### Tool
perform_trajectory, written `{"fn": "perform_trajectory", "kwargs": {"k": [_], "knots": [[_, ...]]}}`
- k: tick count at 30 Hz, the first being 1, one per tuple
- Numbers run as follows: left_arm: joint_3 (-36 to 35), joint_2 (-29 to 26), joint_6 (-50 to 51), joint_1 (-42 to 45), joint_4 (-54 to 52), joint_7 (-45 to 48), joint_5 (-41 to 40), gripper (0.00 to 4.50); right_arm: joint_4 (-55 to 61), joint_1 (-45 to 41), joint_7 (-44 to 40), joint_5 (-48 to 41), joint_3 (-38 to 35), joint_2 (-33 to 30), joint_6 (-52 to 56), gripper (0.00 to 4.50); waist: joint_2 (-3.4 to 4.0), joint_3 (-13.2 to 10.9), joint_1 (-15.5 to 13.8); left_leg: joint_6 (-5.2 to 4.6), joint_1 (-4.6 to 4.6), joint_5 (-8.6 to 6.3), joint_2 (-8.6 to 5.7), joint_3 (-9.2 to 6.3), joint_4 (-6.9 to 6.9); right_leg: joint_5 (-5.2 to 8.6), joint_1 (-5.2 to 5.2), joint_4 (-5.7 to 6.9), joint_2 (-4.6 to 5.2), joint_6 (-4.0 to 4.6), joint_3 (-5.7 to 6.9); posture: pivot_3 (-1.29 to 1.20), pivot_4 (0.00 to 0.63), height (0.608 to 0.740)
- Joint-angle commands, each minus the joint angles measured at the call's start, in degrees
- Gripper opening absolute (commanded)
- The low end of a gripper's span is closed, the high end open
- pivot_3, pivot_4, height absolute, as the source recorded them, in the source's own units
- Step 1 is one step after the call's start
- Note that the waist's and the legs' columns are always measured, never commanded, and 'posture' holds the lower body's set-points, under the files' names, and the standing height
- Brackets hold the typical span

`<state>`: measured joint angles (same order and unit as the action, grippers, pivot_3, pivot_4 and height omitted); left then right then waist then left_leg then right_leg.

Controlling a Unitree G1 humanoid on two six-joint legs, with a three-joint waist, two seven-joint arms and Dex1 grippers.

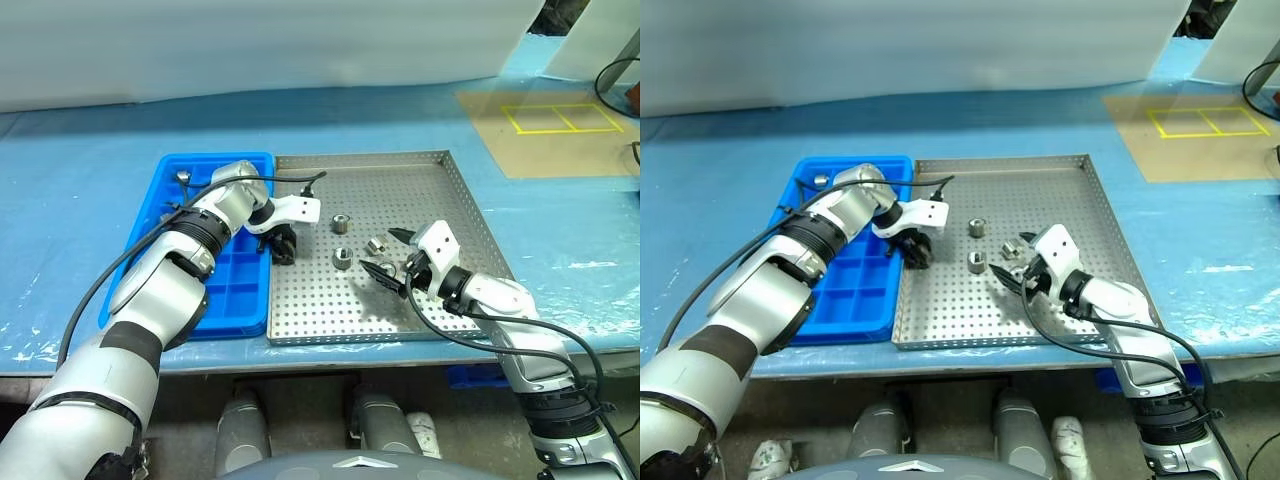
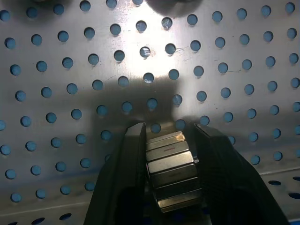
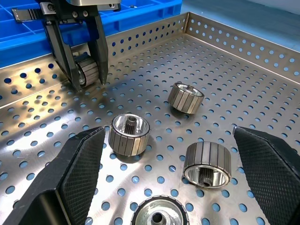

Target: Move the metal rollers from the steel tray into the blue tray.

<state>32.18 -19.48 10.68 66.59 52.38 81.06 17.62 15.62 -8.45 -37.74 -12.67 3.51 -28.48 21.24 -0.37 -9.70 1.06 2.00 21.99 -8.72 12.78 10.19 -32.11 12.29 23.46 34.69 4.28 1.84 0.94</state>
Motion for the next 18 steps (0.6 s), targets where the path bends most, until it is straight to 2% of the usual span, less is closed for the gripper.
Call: {"fn": "perform_trajectory", "kwargs": {"k": [1,8,14,18], "knots": [[-3.39,-0.54,3.31,-1.81,-1.41,-2.42,-1.48,1.22,2.06,-0.75,-0.22,-0.25,-0.44,-0.38,-0.64,4.50,0.00,0.00,-0.07,0.00,0.01,0.00,0.00,0.00,0.00,0.00,0.00,0.00,0.00,0.00,0.00,-0.42,0.150,0.740],[-12.38,-2.16,17.59,-10.28,-19.77,-6.45,-8.21,1.22,-0.21,-2.76,-2.17,-0.05,0.49,-0.48,-1.18,4.50,0.02,-0.02,-0.29,-0.03,0.08,-0.03,0.00,-0.01,0.07,0.01,0.01,-0.09,0.01,0.02,0.06,-0.35,0.150,0.740],[-23.79,-0.41,28.93,-19.12,-36.28,-21.38,-13.61,1.22,-5.21,-7.52,-5.44,0.33,3.10,0.24,-2.86,4.50,0.04,-0.09,-0.46,-0.02,0.17,-0.02,0.03,-0.02,0.20,0.01,0.05,-0.19,0.01,0.03,0.17,-0.24,0.150,0.740],[-29.44,0.23,31.19,-23.05,-43.06,-30.34,-16.24,1.22,-8.67,-10.41,-7.58,0.59,4.68,0.80,-4.41,4.50,0.04,-0.13,-0.78,-0.01,0.25,-0.02,0.03,-0.04,0.21,0.01,0.11,-0.20,0.02,0.03,0.19,-0.18,0.150,0.740]]}}
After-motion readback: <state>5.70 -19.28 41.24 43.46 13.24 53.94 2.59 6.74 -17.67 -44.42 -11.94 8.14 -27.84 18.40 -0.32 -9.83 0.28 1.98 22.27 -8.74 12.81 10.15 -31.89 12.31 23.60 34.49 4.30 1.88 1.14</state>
